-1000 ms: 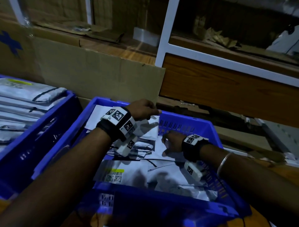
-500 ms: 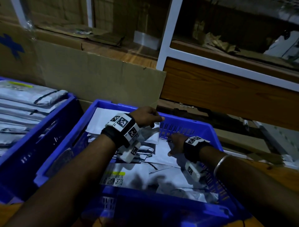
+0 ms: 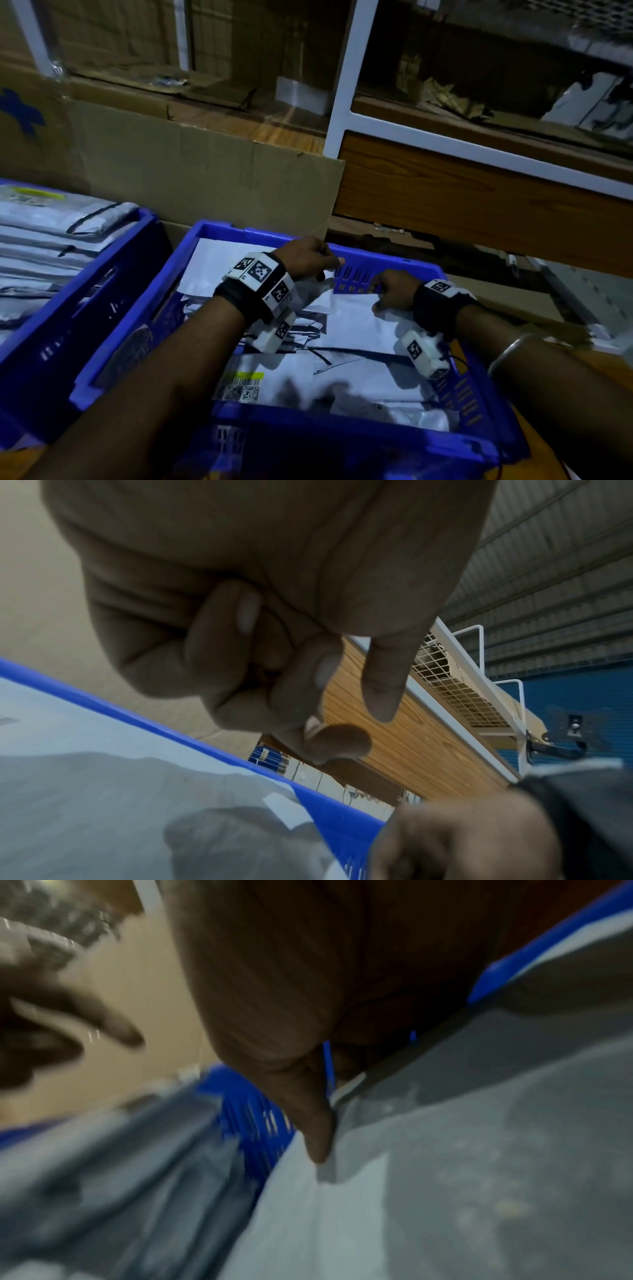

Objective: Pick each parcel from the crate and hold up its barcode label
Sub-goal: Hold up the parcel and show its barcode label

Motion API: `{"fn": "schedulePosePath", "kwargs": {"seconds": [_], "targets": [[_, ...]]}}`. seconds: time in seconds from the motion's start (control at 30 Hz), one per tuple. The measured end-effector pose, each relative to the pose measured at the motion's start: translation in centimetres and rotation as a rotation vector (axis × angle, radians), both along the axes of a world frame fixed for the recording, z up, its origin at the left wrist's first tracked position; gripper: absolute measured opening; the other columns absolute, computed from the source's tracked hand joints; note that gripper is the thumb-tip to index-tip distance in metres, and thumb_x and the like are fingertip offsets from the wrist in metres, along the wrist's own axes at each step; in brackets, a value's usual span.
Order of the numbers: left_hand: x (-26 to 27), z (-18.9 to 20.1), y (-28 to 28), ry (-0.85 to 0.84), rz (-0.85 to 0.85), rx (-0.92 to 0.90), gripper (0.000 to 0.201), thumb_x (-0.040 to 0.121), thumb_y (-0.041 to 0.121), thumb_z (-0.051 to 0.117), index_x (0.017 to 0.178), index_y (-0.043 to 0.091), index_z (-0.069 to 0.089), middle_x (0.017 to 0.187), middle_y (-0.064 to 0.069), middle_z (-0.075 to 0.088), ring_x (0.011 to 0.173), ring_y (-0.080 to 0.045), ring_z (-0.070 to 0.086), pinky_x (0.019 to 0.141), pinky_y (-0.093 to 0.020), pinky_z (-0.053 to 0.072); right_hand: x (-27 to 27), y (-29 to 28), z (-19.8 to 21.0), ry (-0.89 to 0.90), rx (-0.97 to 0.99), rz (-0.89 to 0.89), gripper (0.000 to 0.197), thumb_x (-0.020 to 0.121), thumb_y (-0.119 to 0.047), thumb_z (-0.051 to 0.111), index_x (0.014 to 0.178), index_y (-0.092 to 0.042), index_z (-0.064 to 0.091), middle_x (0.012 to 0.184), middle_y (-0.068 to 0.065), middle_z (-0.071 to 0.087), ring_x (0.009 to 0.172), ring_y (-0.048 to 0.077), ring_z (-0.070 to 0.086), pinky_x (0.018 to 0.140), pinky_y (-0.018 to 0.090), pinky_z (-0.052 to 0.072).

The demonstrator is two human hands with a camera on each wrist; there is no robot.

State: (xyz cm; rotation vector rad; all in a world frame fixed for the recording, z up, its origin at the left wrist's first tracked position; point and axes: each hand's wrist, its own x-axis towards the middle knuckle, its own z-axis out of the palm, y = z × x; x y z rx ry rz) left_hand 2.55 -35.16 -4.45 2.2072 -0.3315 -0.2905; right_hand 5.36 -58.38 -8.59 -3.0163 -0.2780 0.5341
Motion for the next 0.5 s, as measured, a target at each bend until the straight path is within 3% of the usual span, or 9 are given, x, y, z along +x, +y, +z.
{"fn": "schedulePosePath", "kwargs": {"seconds": [0.07,0.13,0.23,0.37,0.5], "targets": [[0.1,-0.1,0.0,-0.009,-0.005,0.003,0.038,0.091,0.044,0.060,0.108,0.010,0.066,0.072,0.002,0.064,0.047,0.002,0.044,0.042,-0.013,0.032,-0.2,-1.2,1.4,-0.031,0.033,-0.021,0.028,0.074,-0.015,0.080,0.101,-0.016,0.072,0.094,0.002,0.066,0.091,0.020,0.062,0.069,0.023,0.040],[0.1,-0.2,-0.1,-0.008,-0.017,0.004,0.037,0.091,0.044,0.060,0.106,0.011,0.067,0.074,-0.001,0.066,0.044,0.003,0.045,0.042,-0.014,0.032,-0.8,-2.3,3.1,-0.061,0.074,-0.038,0.022,0.074,-0.010,0.078,0.092,-0.022,0.071,0.088,0.001,0.065,0.088,0.022,0.063,0.070,0.027,0.045],[-0.1,-0.1,-0.4,0.010,-0.030,-0.016,0.032,0.092,0.043,0.060,0.102,0.014,0.068,0.069,0.002,0.064,0.040,0.003,0.045,0.041,-0.013,0.033,-2.1,-3.3,5.7,-0.120,0.114,-0.071,0.022,0.077,-0.011,0.077,0.097,-0.020,0.072,0.094,0.003,0.067,0.091,0.022,0.064,0.075,0.029,0.047],[-0.5,0.5,-1.0,-0.018,-0.080,0.015,0.034,0.092,0.041,0.060,0.101,0.010,0.069,0.070,0.001,0.064,0.057,-0.010,0.056,0.050,-0.021,0.043,-3.6,-4.3,7.6,-0.223,0.141,-0.102,0.031,0.079,-0.015,0.078,0.110,-0.017,0.071,0.108,0.007,0.069,0.096,0.023,0.064,0.071,0.024,0.042],[-1.0,2.2,-1.7,-0.070,-0.073,0.034,0.028,0.091,0.039,0.062,0.100,0.012,0.067,0.075,-0.007,0.064,0.062,-0.020,0.057,0.050,-0.023,0.042,-5.3,-4.7,9.5,-0.260,0.225,-0.117,0.022,0.080,-0.013,0.075,0.099,-0.024,0.070,0.108,0.004,0.068,0.096,0.025,0.064,0.075,0.037,0.052]]}}
